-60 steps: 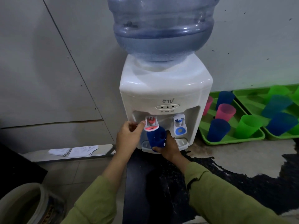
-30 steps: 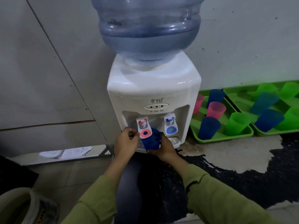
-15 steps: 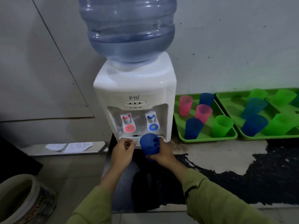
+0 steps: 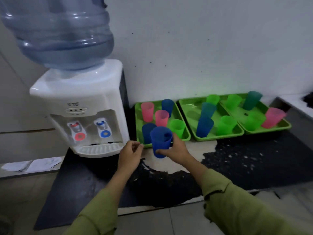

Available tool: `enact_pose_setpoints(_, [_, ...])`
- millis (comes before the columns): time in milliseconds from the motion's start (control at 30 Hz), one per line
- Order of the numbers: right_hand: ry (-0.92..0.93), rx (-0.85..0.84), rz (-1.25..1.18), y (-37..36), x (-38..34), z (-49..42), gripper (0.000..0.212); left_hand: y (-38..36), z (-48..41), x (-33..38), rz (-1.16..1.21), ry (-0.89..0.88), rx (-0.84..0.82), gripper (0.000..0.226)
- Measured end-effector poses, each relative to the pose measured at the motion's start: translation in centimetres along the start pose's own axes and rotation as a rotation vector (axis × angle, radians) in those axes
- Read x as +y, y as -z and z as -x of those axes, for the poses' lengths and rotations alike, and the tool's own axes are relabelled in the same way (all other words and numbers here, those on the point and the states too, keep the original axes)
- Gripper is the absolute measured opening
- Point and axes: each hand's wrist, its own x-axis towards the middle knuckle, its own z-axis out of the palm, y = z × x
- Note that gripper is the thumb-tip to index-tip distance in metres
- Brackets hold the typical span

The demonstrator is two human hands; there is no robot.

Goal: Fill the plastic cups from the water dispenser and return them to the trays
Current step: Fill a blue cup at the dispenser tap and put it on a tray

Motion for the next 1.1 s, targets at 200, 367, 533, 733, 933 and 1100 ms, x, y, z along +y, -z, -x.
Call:
enact_pose_setpoints(200, [0.054,0.142,0.06,8.5,-0.5,-2.3,0.072,-5.5,-2.1,5.9,0.006,-0.091,-0.07,0.015])
enact_pose_setpoints(367, [0.026,0.185,0.138,13.6,-0.4,-6.8,0.072,-9.2,-6.4,9.3,0.038,-0.127,-0.056,0.012])
enact_pose_setpoints(533, [-0.001,0.207,0.13,17.4,0.6,-13.1,0.072,-13.7,-12.6,11.2,0.017,-0.135,-0.135,0.019])
enact_pose_setpoints(733, [-0.001,0.211,0.235,20.2,3.1,-20.8,0.067,-19.8,-18.8,12.3,-0.126,-0.152,-0.276,0.027])
enact_pose_setpoints(933, [-0.018,0.171,0.208,21.1,5.7,-27.5,0.07,-24.7,-22.7,11.7,-0.332,-0.11,-0.423,0.047])
enact_pose_setpoints(1100, [-0.055,0.059,0.254,21.0,7.7,-32.0,0.077,-27.2,-23.9,10.2,-0.551,-0.054,-0.624,0.07])
